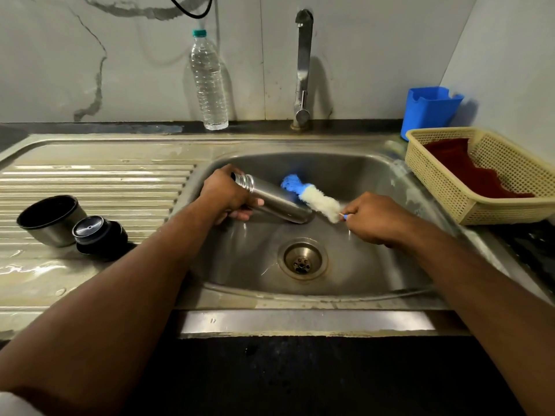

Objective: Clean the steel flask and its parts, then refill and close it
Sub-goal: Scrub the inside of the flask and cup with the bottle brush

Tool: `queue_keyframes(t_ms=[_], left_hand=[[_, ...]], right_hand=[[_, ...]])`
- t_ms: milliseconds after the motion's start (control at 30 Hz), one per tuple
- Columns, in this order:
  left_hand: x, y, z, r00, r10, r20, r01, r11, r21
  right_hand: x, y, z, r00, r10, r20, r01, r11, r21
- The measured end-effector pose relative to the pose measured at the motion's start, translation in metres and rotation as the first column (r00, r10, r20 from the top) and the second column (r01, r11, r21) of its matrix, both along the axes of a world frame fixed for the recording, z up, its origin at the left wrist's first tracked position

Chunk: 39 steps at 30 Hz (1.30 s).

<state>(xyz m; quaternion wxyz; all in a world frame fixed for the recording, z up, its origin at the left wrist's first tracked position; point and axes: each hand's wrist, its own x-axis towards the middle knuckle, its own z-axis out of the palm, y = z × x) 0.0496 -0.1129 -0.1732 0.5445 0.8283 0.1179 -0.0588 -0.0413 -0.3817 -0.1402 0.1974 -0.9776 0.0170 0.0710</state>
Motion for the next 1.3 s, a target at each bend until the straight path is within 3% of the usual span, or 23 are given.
queue_keyframes(t_ms=[100, 167, 233, 300, 367, 433, 500, 567, 600, 667, 733, 767, 867, 933, 1000, 1067, 1133, 1200, 1233, 1300], left_hand=[[0.002, 0.0, -0.002, 1.0, 0.007, 0.009, -0.007, 1.0, -0.005], [0.001, 0.0, -0.002, 1.0, 0.012, -0.003, -0.012, 1.0, -0.028], [0.002, 0.0, -0.003, 0.999, 0.026, -0.026, -0.027, 0.999, -0.021], [0.003, 0.0, -0.004, 0.999, 0.046, -0.026, -0.046, 0.999, -0.001], [0.004, -0.001, -0.004, 0.998, 0.053, -0.029, -0.052, 0.998, 0.016], [0.004, -0.001, -0.004, 0.998, 0.059, -0.027, -0.059, 0.998, 0.019], [0.004, 0.0, -0.005, 0.998, 0.053, -0.024, -0.053, 0.998, 0.02], [0.006, 0.001, -0.007, 0.998, 0.051, -0.028, -0.051, 0.999, 0.02], [0.007, 0.002, -0.007, 0.997, 0.063, -0.036, -0.062, 0.998, 0.019], [0.007, 0.002, -0.008, 0.995, 0.088, -0.041, -0.087, 0.996, 0.022], [0.007, 0.001, -0.006, 0.994, 0.102, -0.03, -0.101, 0.995, 0.027], [0.007, 0.001, -0.006, 0.994, 0.103, -0.028, -0.102, 0.994, 0.045], [0.009, 0.002, -0.006, 0.993, 0.111, -0.045, -0.107, 0.99, 0.087], [0.009, 0.003, -0.007, 0.993, 0.104, -0.049, -0.098, 0.989, 0.109], [0.008, 0.003, -0.007, 0.995, 0.096, -0.035, -0.091, 0.99, 0.105], [0.006, 0.003, -0.006, 0.995, 0.099, -0.022, -0.096, 0.99, 0.103], [0.005, 0.001, -0.005, 0.994, 0.109, -0.012, -0.107, 0.989, 0.102], [0.004, -0.002, -0.004, 0.994, 0.111, 0.012, -0.112, 0.988, 0.103], [0.003, -0.003, -0.003, 0.994, 0.107, 0.023, -0.109, 0.989, 0.098], [0.001, -0.003, -0.002, 0.995, 0.092, 0.048, -0.096, 0.993, 0.075]], right_hand=[[-0.004, 0.007, 0.003, 0.994, 0.098, -0.042, -0.073, 0.916, 0.394], [-0.004, 0.01, 0.003, 0.988, 0.127, -0.088, -0.066, 0.862, 0.502], [0.0, 0.007, 0.001, 0.992, 0.055, -0.11, -0.009, 0.926, 0.378], [0.0, -0.001, 0.001, 0.996, -0.039, -0.082, 0.046, 0.995, 0.091], [0.0, -0.006, 0.0, 0.997, -0.078, -0.028, 0.077, 0.996, -0.055], [-0.003, -0.001, 0.003, 0.999, -0.021, -0.039, 0.026, 0.991, 0.133], [-0.008, 0.007, 0.005, 0.99, 0.079, -0.115, -0.024, 0.911, 0.413], [-0.008, 0.011, 0.007, 0.98, 0.107, -0.168, -0.014, 0.879, 0.477], [-0.006, 0.01, 0.006, 0.983, 0.065, -0.169, 0.009, 0.914, 0.406], [-0.002, 0.002, 0.006, 0.99, -0.058, -0.131, 0.072, 0.992, 0.099], [-0.003, -0.005, 0.005, 0.989, -0.125, -0.083, 0.112, 0.982, -0.151], [-0.004, -0.007, 0.003, 0.988, -0.13, -0.083, 0.114, 0.978, -0.176], [-0.004, -0.005, 0.0, 0.995, -0.077, -0.068, 0.075, 0.997, -0.027], [-0.007, 0.0, 0.003, 0.996, 0.02, -0.085, 0.002, 0.966, 0.259], [-0.012, 0.009, 0.009, 0.981, 0.116, -0.156, -0.018, 0.852, 0.523], [-0.01, 0.011, 0.008, 0.979, 0.12, -0.167, -0.029, 0.885, 0.464], [-0.007, 0.004, 0.004, 0.992, 0.016, -0.125, 0.004, 0.988, 0.155], [-0.008, -0.002, 0.002, 0.996, -0.056, -0.071, 0.054, 0.998, -0.039], [-0.008, -0.003, 0.001, 0.997, -0.052, -0.053, 0.051, 0.999, -0.017], [-0.009, 0.004, 0.003, 0.999, 0.033, -0.043, -0.023, 0.978, 0.208]])
